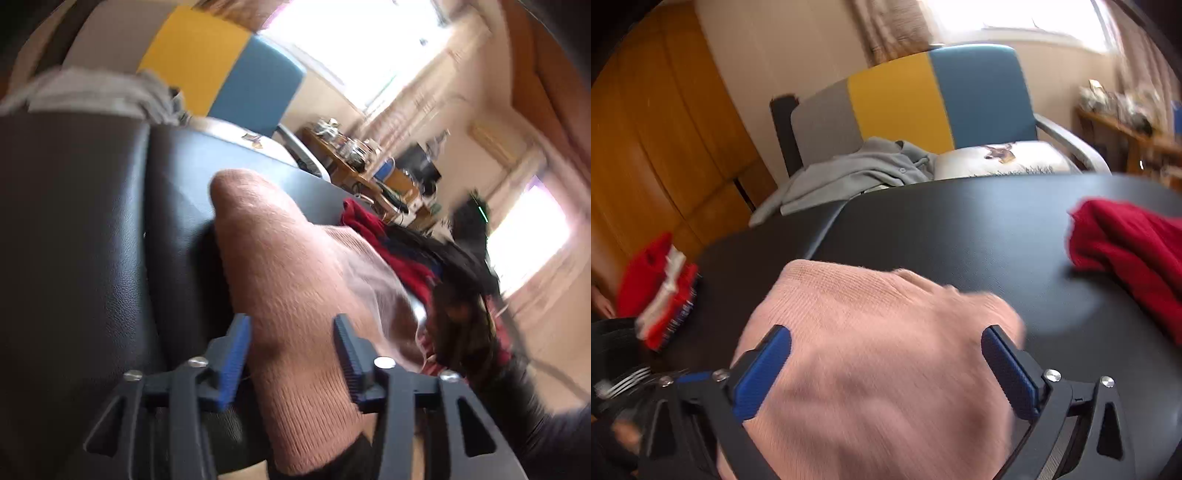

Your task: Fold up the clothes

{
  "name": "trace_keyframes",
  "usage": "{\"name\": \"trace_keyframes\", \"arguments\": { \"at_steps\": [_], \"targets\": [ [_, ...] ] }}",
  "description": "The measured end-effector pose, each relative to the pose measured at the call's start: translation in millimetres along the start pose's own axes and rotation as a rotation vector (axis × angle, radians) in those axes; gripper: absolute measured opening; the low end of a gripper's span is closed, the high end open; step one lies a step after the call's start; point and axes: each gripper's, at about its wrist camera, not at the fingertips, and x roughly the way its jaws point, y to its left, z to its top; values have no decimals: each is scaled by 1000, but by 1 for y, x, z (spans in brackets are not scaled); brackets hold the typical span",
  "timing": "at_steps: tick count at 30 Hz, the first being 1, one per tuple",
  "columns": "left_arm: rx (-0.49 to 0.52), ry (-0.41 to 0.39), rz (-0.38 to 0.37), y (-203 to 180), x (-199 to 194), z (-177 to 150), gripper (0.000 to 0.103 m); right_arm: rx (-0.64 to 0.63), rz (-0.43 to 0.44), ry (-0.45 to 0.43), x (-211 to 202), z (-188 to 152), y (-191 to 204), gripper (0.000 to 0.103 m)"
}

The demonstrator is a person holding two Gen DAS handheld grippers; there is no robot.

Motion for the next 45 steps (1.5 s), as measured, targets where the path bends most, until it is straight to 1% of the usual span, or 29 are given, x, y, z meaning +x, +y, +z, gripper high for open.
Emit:
{"name": "trace_keyframes", "arguments": {
  "at_steps": [2,3,4,7,8,9,11,12,13,14,15,16,18,20,21,23,24,25,26,27,28,29,30,32,35,38,41,43,45],
  "targets": [
    [-73,33,-54,16,15,11,54,85,61,39,-16,-11,-27,103],
    [-101,41,-75,22,21,17,54,120,62,60,-19,-19,-38,103],
    [-113,36,-90,26,24,22,55,149,55,81,-22,-28,-50,103],
    [-133,26,-129,33,35,29,57,233,160,134,-17,-50,-76,103],
    [-140,29,-149,36,40,31,58,238,197,146,-14,-56,-77,103],
    [-141,35,-165,36,45,34,58,233,214,161,-7,-59,-76,103],
    [-101,56,-159,32,58,36,60,231,245,205,13,-63,-73,103],
    [-75,66,-151,30,63,37,63,227,258,214,20,-64,-71,103],
    [-56,78,-147,30,69,38,65,210,270,193,24,-62,-68,103],
    [-49,91,-149,32,75,40,69,217,287,192,28,-60,-68,103],
    [-55,107,-159,34,80,40,74,226,304,194,32,-59,-68,103],
    [-79,127,-181,37,85,39,76,225,313,196,34,-58,-68,103],
    [-102,151,-205,38,93,36,79,169,314,194,33,-61,-62,103],
    [-74,134,-195,31,96,33,83,90,302,190,31,-65,-54,103],
    [-53,124,-185,27,96,31,86,44,279,193,31,-67,-48,103],
    [-18,107,-163,21,97,27,87,-44,220,210,32,-70,-34,103],
    [-14,106,-153,20,98,27,86,-55,191,214,33,-70,-31,101],
    [-14,110,-143,19,99,27,84,-63,161,217,33,-70,-27,96],
    [-22,118,-136,19,98,27,72,-77,134,217,32,-71,-23,91],
    [-35,121,-137,19,95,27,60,-70,145,217,31,-72,-21,76],
    [-49,124,-139,19,93,27,56,-60,159,217,30,-73,-19,59],
    [-63,127,-140,19,90,26,52,-42,182,222,29,-75,-17,54],
    [-69,123,-140,19,85,25,49,-50,194,224,27,-77,-14,51],
    [-60,96,-137,15,67,19,47,-56,203,220,20,-82,-7,50],
    [-63,45,-152,19,26,8,44,-17,272,212,21,-84,7,49],
    [-36,-19,-129,22,-22,0,44,-29,367,210,35,-84,46,48],
    [-17,-108,-89,27,-72,-6,44,-42,463,208,50,-83,86,48],
    [-10,-179,-64,29,-108,-10,44,-83,526,206,58,-73,122,48],
    [10,-256,-24,31,-147,-10,44,-139,591,201,65,-57,163,48]
  ]
}}
